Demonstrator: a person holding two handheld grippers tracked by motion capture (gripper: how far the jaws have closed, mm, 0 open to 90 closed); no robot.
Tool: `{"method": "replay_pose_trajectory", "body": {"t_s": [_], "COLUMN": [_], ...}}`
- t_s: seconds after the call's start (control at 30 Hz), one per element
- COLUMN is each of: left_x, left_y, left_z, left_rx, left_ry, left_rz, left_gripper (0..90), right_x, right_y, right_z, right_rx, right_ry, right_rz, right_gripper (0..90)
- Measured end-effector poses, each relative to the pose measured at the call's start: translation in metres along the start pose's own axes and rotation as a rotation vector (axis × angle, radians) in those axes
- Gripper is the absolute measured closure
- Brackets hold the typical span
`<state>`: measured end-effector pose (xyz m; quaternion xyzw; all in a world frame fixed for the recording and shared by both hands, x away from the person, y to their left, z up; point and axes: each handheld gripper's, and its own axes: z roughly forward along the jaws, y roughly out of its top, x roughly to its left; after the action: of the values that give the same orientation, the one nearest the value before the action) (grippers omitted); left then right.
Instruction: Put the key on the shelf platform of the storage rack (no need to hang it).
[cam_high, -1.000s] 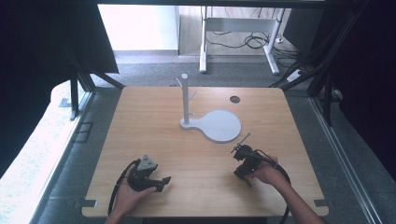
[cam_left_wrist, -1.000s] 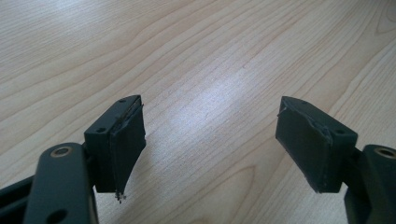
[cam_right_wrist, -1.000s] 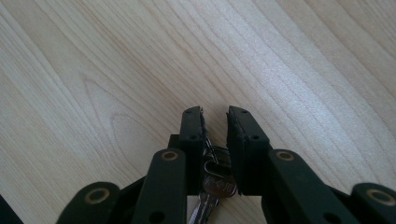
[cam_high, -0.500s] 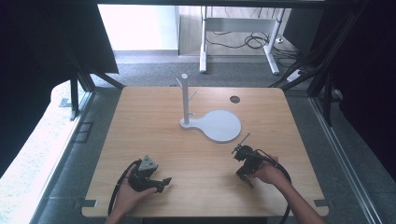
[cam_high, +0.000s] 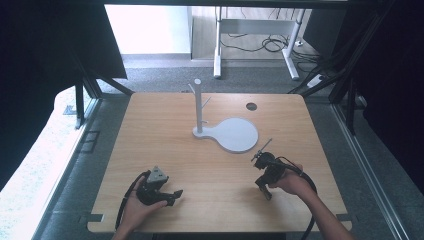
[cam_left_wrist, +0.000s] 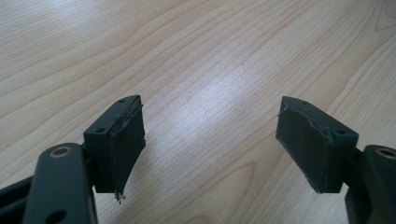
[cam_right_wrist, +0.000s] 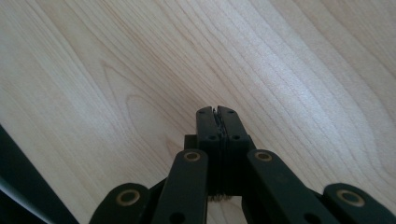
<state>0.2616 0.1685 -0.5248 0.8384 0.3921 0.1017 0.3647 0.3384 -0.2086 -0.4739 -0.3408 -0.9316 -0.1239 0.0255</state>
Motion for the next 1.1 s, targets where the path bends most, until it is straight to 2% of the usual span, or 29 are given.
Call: {"method": "replay_pose_trajectory", "body": {"t_s": [0.1,0.17,0.23,0.27,0.43,1.1], "left_x": [0.000,0.000,0.000,0.000,0.000,0.002], "left_y": [0.000,0.000,0.000,0.000,0.000,0.000], "left_z": [-0.001,-0.001,-0.001,-0.001,-0.001,-0.002], "left_rx": [-0.001,-0.004,-0.004,-0.003,-0.003,-0.009], "left_ry": [0.003,0.001,0.000,0.000,0.000,0.001], "left_rz": [-0.004,-0.005,-0.005,-0.005,-0.006,-0.010], "left_gripper": [24.0,24.0,24.0,24.0,24.0,24.0], "right_x": [-0.001,0.000,0.003,0.008,0.011,0.006], "right_y": [0.000,-0.001,-0.001,0.000,0.003,0.013], "right_z": [-0.007,-0.012,-0.017,-0.021,-0.029,-0.055], "right_rx": [-0.018,-0.026,-0.034,-0.044,-0.059,-0.100], "right_ry": [0.007,-0.003,-0.033,-0.026,-0.031,-0.059], "right_rz": [-0.004,0.001,-0.018,-0.033,-0.039,-0.036], "right_gripper": [89.9,89.9,89.9,89.9,89.9,89.9]}}
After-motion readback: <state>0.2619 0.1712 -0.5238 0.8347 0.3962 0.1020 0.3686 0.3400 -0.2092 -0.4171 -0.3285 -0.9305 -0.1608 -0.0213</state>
